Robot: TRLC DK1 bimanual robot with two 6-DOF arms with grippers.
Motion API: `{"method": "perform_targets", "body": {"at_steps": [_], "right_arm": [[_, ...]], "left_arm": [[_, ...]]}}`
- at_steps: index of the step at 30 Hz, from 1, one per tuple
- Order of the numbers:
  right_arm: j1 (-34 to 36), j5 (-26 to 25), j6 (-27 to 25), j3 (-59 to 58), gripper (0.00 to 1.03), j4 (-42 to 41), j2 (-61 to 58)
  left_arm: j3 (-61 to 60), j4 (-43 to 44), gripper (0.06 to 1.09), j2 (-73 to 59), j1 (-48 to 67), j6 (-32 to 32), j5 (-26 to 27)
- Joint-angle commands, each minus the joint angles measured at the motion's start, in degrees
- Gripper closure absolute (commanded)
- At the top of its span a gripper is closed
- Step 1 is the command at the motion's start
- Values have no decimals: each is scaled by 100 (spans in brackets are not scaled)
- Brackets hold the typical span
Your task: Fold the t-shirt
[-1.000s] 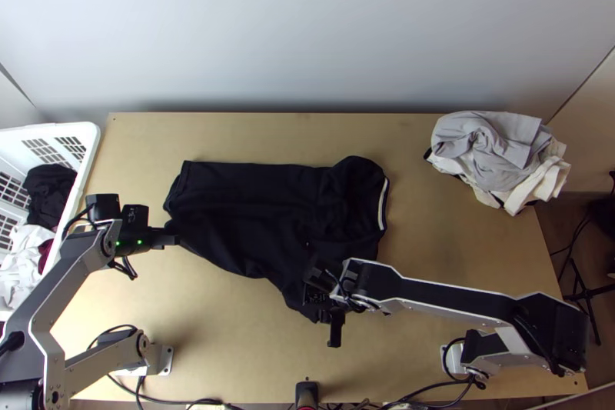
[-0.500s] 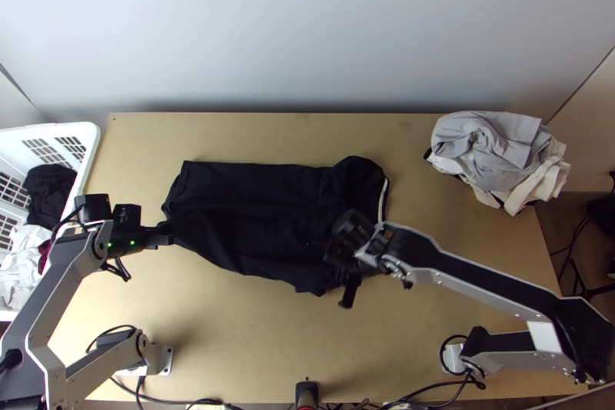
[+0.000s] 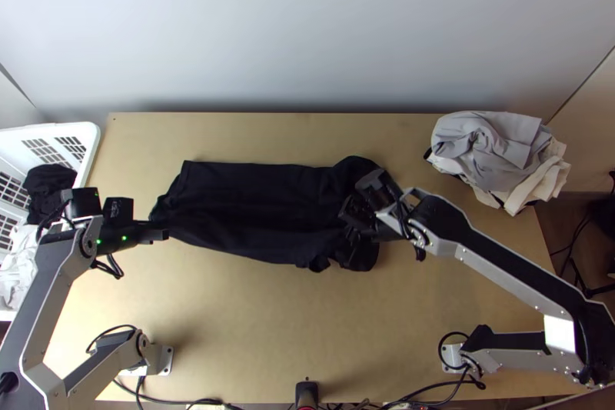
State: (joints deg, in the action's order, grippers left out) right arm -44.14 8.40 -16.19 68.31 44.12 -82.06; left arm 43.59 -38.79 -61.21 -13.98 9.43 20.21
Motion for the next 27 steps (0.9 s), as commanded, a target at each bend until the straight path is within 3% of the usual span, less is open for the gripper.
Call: {"method": "perform_targets", "body": {"at_steps": [1, 14, 27], "right_arm": [[380, -67, -104, 587, 100, 0, -249], [1162, -58, -438, 2204, 100, -211, -1629], [1839, -67, -596, 3680, 100, -211, -3167]], "left_arm": [[431, 20, 105, -119, 79, -170, 62], [1485, 802, 105, -1543, 211, -627, 54], [3103, 961, 105, -3573, 695, -759, -122]]}}
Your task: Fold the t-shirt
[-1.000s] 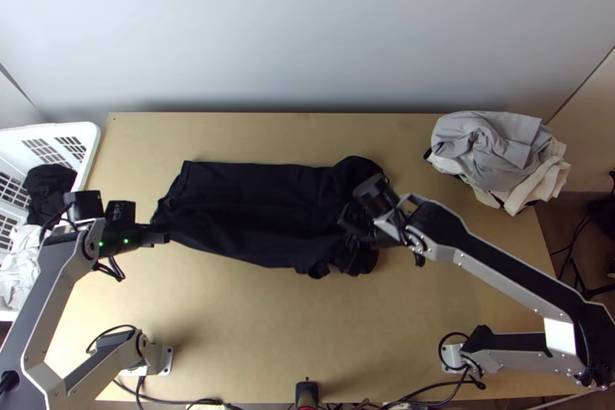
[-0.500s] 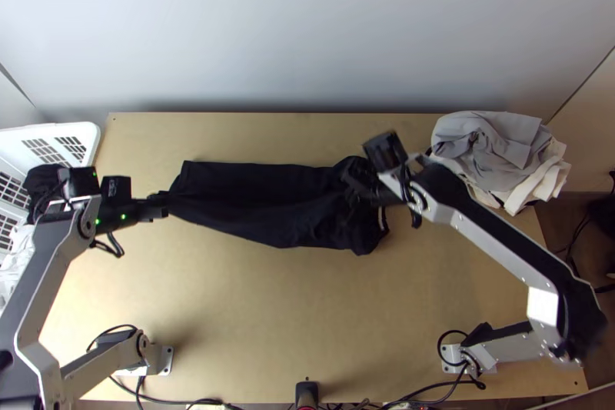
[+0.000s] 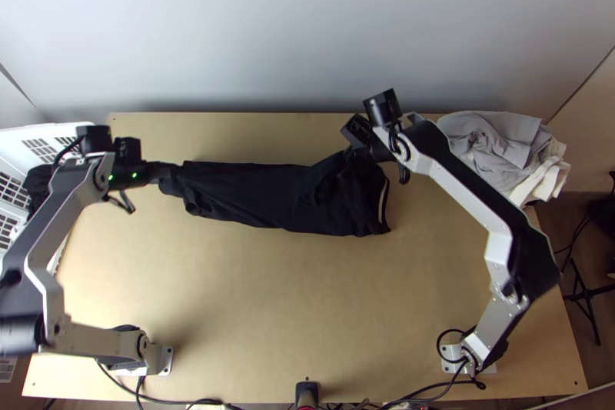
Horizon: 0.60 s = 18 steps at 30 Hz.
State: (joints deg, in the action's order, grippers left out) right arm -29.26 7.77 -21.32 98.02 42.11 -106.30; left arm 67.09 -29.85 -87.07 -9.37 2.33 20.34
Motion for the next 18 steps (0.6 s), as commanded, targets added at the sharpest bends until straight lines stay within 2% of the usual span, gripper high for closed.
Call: {"method": "perform_targets", "body": {"at_steps": [1, 8, 18], "right_arm": [[386, -4, -100, 807, 100, -1, -848], [614, -91, -162, 1554, 100, 237, -1578], [684, -162, -127, 1606, 100, 237, -2079]], "left_arm": [[841, 67, 105, -1119, 260, -48, -144], [1430, 67, 105, -1867, 400, -39, -197], [1685, 181, 105, -2447, 427, -22, -276]]}}
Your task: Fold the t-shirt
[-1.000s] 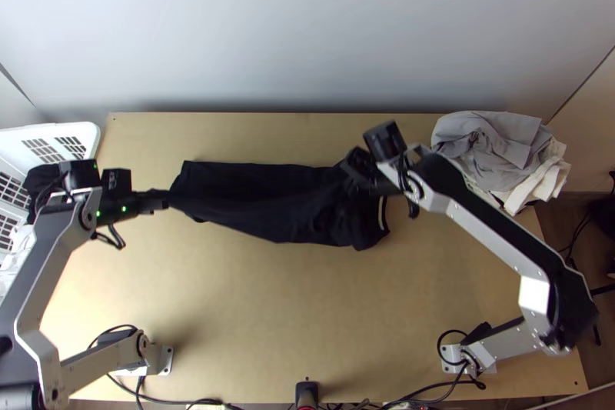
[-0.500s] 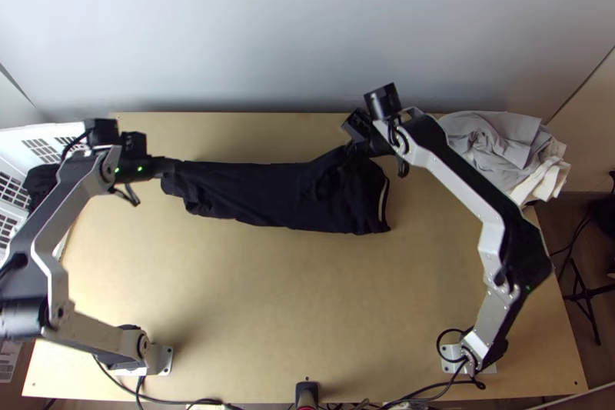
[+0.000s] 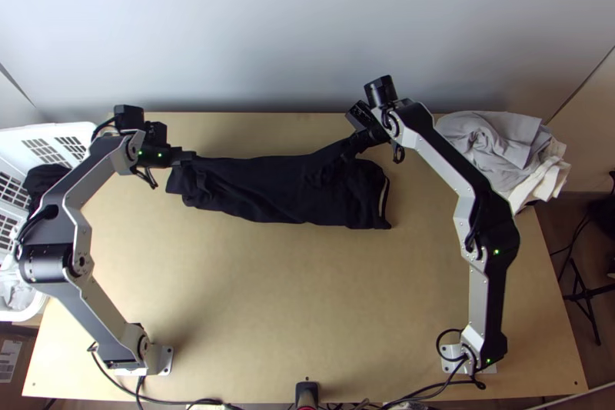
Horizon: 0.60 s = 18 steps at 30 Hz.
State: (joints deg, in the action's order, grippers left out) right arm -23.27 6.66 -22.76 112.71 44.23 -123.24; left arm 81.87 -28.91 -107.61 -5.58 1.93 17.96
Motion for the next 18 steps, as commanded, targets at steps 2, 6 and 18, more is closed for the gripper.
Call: {"method": "perform_targets", "body": {"at_steps": [2, 6, 18], "right_arm": [[129, -94, 26, 217, 100, 33, -534], [165, -112, 88, 357, 100, 33, -745], [94, -103, 97, 287, 3, 517, -112]], "left_arm": [[225, 131, 105, -471, 66, 9, -47], [330, 131, 105, -594, 128, -9, -64], [392, -458, 21, -5, 216, -273, -38]]}}
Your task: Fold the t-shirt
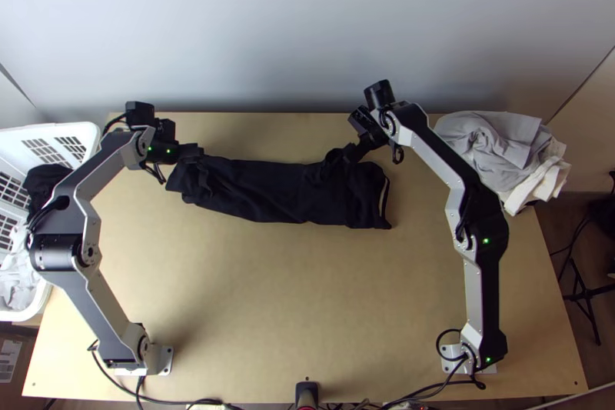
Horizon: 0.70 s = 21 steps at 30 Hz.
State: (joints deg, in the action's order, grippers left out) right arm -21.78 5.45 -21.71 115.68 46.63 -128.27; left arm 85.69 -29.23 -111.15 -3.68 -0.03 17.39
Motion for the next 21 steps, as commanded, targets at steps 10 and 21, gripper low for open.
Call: {"method": "perform_targets", "body": {"at_steps": [10, 21], "right_arm": [[-837, 26, 132, -643, 3, 364, 1629], [-1566, 17, 80, -1443, 3, 373, 1814]], "left_arm": [[-1133, -504, 12, 1263, -168, 328, 28], [-1336, -65, 12, 823, -141, 364, -157]]}}
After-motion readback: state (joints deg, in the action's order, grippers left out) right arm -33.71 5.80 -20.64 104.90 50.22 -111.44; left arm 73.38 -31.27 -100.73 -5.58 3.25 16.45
